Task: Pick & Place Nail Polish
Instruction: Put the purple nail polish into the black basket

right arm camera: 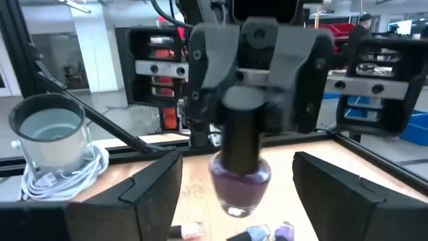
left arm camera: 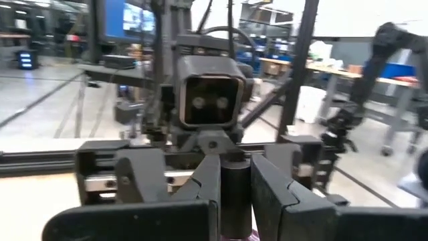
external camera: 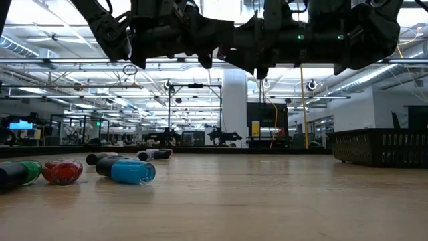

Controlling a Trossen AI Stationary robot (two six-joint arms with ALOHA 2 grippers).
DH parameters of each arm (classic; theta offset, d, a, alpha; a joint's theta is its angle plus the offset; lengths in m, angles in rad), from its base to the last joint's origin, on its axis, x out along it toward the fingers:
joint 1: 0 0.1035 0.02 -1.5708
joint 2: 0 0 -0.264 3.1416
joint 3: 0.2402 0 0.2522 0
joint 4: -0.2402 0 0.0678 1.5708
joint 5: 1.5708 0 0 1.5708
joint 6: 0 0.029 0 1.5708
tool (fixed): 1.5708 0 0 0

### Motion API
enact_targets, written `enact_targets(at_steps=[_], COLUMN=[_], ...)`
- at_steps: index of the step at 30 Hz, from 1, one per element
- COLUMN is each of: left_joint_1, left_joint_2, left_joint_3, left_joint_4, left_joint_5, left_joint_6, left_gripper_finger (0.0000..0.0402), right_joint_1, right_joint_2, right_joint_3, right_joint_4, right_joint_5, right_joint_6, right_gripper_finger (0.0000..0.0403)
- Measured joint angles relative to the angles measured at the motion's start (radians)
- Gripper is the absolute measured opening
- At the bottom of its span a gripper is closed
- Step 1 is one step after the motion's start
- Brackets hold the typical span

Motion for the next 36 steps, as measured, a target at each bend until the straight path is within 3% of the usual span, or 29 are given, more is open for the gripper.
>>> enact_targets(at_steps=[4,13,26,36], left_joint_1=[-0.027,-0.058,-0.059,-0.059], left_joint_2=[0.000,0.000,0.000,0.000], left_joint_3=[0.000,0.000,0.000,-0.001], left_joint_4=[-0.003,-0.003,-0.025,-0.031], left_joint_5=[-0.073,-0.134,-0.150,-0.156], left_joint_6=[0.019,0.075,0.074,0.081], left_gripper_finger=[0.0034,0.0034,0.0034,0.0041], right_joint_1=[0.000,0.000,0.007,0.006], right_joint_2=[0.000,0.000,0.000,-0.001], right_joint_3=[0.000,0.000,-0.001,-0.001], right_joint_4=[-0.027,-0.021,-0.025,-0.055], right_joint_5=[0.000,0.001,0.000,0.000], right_joint_6=[-0.003,-0.007,-0.016,-0.025], right_gripper_finger=[0.0256,0.0222,0.0106,0.0105])
